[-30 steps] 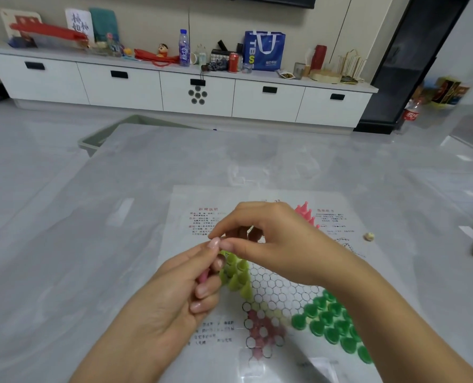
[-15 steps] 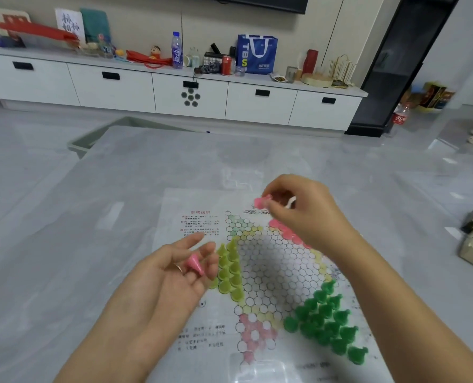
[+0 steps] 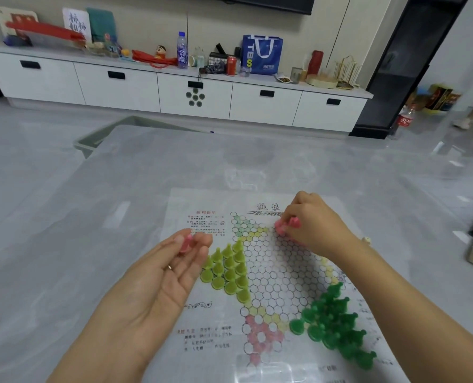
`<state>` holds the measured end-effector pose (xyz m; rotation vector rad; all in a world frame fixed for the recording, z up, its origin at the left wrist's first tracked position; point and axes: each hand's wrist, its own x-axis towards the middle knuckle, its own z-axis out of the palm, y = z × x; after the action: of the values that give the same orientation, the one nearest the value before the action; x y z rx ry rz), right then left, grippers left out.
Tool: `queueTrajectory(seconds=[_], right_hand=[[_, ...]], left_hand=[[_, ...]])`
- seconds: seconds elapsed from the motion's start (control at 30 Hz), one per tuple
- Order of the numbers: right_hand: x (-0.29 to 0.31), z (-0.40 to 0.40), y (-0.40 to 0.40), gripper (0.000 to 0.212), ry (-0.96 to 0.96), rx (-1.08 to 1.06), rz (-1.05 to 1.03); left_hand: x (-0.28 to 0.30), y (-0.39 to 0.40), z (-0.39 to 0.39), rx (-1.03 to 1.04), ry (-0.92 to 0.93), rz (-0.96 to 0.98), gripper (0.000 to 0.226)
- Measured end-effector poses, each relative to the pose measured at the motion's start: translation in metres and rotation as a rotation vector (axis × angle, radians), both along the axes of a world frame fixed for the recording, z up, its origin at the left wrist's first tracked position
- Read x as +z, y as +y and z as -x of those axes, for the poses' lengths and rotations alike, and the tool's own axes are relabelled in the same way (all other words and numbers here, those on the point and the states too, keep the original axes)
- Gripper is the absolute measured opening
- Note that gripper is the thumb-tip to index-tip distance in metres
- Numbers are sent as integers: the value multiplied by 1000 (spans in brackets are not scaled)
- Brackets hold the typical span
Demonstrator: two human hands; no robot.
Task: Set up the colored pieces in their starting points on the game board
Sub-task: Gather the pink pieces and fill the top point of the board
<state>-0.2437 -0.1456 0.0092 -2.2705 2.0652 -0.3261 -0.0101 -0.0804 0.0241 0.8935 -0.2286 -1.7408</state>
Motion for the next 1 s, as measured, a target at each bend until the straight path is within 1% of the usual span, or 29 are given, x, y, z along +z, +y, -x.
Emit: queueTrajectory(seconds=[0.13,0.4,0.47,0.53,0.6,0.63,0.67,0.73,0.8,0.87,1.0], right_hand=[[-2,1,1,13,2,15,-17],[-4,3,0,12,-29,27,-28],[5,3,2,12,-85,0,-31],[19,1,5,12,-104,5,28],[37,-9,14,12,-125,72,107],[48,-18,20,12,-182,119,110],[57,-28,28,13,-261,179,77],[72,-49,43,16,-413,319,-69],[74,-63,52,16,-450,428,-167],[70,-70,56,15,-468,454,-184],[62,-74,57,8,-520,433,-151]], left_hand=[[0,0,0,11,-12,-10,17],[1,2,0,5,-29,3,16],[2,2,1,-17,-55,12,15],[2,4,2,-61,-122,34,13],[1,6,5,-112,-210,69,12],[1,8,7,-137,-250,92,13],[1,9,9,-161,-285,116,16],[2,12,13,-200,-327,150,26],[3,14,15,-227,-333,171,31],[4,15,15,-246,-331,186,31],[4,16,14,-272,-338,199,29]])
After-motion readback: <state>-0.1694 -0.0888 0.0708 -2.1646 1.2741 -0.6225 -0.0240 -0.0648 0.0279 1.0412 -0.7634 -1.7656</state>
